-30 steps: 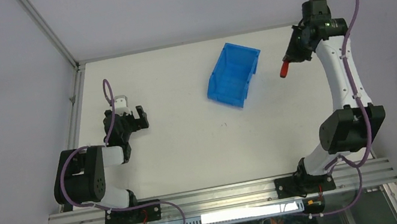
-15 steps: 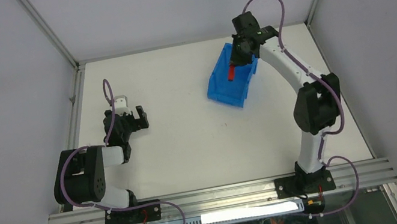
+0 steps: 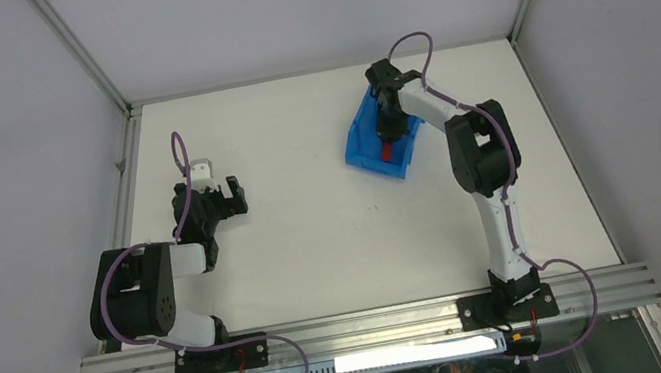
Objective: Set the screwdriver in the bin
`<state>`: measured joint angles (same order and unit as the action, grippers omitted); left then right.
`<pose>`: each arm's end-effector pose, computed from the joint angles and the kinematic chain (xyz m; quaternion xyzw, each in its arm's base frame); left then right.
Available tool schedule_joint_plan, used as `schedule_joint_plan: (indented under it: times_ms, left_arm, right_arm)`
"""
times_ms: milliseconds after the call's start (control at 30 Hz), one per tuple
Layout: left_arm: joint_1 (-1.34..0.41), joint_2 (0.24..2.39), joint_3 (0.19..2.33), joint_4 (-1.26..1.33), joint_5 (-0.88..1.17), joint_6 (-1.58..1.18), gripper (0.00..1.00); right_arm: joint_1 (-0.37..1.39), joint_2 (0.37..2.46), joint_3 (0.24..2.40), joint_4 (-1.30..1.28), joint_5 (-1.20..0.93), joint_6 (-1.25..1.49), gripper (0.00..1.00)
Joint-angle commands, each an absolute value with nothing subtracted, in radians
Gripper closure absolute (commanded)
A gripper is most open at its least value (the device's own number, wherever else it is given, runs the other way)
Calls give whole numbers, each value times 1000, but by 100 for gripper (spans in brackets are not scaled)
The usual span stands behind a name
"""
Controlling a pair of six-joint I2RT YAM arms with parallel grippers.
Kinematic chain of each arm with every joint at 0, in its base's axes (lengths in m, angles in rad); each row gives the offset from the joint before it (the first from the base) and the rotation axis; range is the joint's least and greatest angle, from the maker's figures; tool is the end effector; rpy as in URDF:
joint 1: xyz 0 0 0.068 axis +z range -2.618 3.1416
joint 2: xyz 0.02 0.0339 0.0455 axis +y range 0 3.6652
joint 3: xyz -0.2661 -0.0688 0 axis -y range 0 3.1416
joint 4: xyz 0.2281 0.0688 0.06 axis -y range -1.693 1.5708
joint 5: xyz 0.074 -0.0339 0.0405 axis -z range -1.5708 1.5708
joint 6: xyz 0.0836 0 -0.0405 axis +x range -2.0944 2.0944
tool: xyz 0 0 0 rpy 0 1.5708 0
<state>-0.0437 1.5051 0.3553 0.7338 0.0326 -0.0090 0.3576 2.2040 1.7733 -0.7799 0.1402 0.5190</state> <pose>0.2942 -0.0156 0.1317 0.0234 0.8375 -0.0280 0.5452 0.4397 0.1518 0.1406 0.0916 0.9772 0.0134 0.1910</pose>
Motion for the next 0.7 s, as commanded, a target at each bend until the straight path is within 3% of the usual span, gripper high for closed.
schedule_joint_plan:
  times_ms: [0,67,233,567,667]
  left_arm:
    - [-30,1508,380,810,55,-16,1]
    - [-31,1508,381,810,55,-15,1]
    - [-31,1507,380,810,55,-15,1]
    - [-30,1508,381,810,55,-15,1]
    - [-31,1508,380,811,56,-15,1]
  right_arm:
    - [362,2205,1835,-747,230,505,100]
    - [363,2221,1832,-748,223,504,96]
    - [374,2216,1841,-760,218,504,69]
    - [404,1967,1867,-812,266,446,45]
    - [402,1861,1825,-809,257,410,27]
